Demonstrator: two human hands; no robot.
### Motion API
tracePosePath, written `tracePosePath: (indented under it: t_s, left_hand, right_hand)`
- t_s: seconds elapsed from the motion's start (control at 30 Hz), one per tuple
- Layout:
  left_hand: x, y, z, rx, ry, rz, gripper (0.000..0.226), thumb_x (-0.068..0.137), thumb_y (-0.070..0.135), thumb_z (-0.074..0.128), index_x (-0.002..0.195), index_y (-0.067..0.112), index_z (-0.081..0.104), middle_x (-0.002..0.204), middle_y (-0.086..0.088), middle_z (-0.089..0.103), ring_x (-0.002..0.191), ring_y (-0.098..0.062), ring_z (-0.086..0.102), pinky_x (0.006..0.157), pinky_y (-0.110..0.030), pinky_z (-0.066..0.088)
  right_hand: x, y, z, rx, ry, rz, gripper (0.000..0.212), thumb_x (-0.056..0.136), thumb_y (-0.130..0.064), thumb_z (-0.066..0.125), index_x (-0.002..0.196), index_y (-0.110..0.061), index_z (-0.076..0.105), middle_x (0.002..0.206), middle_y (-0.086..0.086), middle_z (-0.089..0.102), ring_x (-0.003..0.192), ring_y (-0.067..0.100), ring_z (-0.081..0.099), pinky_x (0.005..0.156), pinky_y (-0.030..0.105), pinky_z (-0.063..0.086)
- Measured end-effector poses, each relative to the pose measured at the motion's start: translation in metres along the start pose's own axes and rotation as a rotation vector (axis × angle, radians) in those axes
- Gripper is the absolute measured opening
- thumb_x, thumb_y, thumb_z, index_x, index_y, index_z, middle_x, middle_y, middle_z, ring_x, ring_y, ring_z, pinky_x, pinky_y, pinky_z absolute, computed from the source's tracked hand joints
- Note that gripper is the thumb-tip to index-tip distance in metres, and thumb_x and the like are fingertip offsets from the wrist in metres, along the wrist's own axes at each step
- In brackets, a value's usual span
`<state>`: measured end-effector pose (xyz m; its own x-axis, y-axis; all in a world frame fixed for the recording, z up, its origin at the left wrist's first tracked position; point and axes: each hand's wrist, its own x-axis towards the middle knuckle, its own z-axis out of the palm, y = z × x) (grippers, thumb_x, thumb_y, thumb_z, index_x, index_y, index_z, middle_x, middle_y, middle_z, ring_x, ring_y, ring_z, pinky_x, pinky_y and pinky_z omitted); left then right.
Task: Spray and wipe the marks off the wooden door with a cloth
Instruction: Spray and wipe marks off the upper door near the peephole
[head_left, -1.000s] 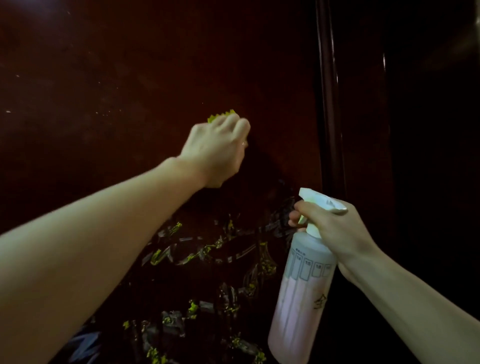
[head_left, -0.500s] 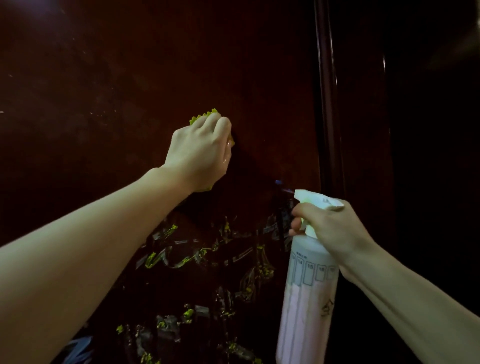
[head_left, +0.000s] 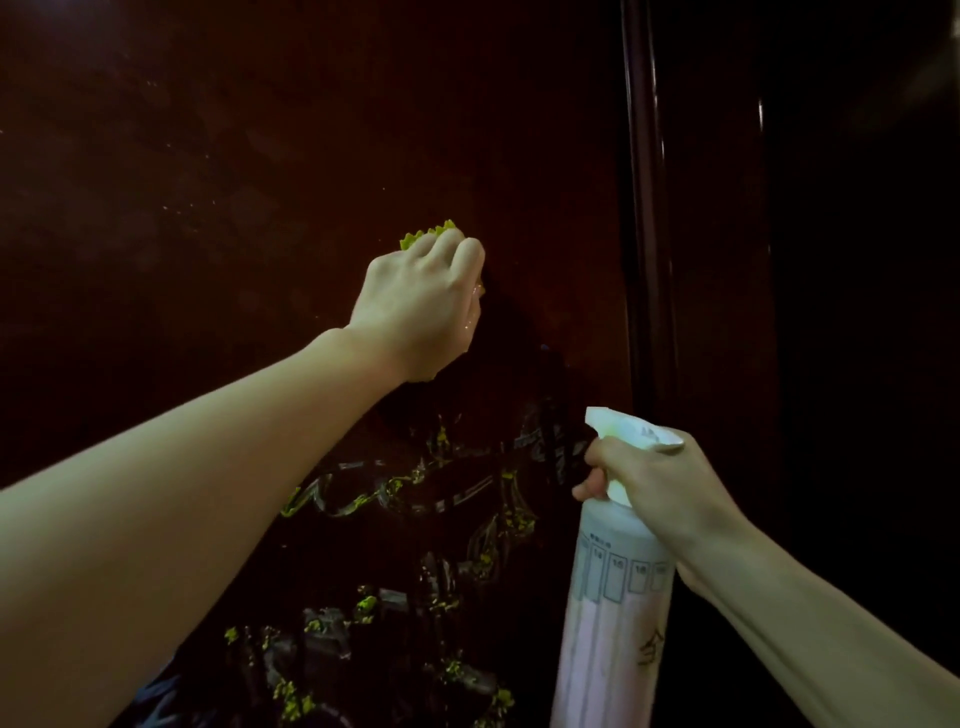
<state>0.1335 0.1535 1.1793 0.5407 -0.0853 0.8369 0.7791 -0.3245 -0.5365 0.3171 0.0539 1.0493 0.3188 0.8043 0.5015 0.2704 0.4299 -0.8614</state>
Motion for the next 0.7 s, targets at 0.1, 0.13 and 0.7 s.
tracePosePath:
  t_s: [0.1,0.13,0.7]
  left_hand:
    - [0.014,0.017,0.006,-0.033,0.009,-0.045,0.020,0.093,0.024,0.048,0.105,0.008,0.052,0.100,-0.006,0.058,0.088,-0.026,0.058,0.060,-0.035,0.039]
    - [0.016,0.025,0.009,-0.045,0.010,-0.058,0.020,0.093,0.024,0.048,0.106,0.010,0.052,0.102,-0.006,0.058,0.091,-0.025,0.058,0.063,-0.036,0.041]
    - [0.009,0.039,0.010,-0.046,-0.098,0.033,0.021,0.095,0.021,0.046,0.114,0.011,0.051,0.110,-0.006,0.056,0.100,-0.025,0.055,0.077,-0.036,0.046]
  right_hand:
    - [-0.001,-0.001,-0.001,0.121,-0.039,-0.005,0.015,0.082,-0.013,0.064,0.070,-0.005,0.067,0.069,0.007,0.071,0.071,0.021,0.069,0.068,0.027,0.056]
    - [0.000,-0.001,-0.001,0.155,-0.029,-0.003,0.013,0.082,-0.012,0.065,0.076,-0.002,0.067,0.069,0.007,0.069,0.068,0.019,0.068,0.062,0.023,0.055]
    - [0.000,0.006,-0.002,0.178,-0.032,0.013,0.008,0.083,-0.011,0.066,0.077,-0.006,0.068,0.069,0.007,0.070,0.066,0.018,0.069,0.060,0.024,0.054]
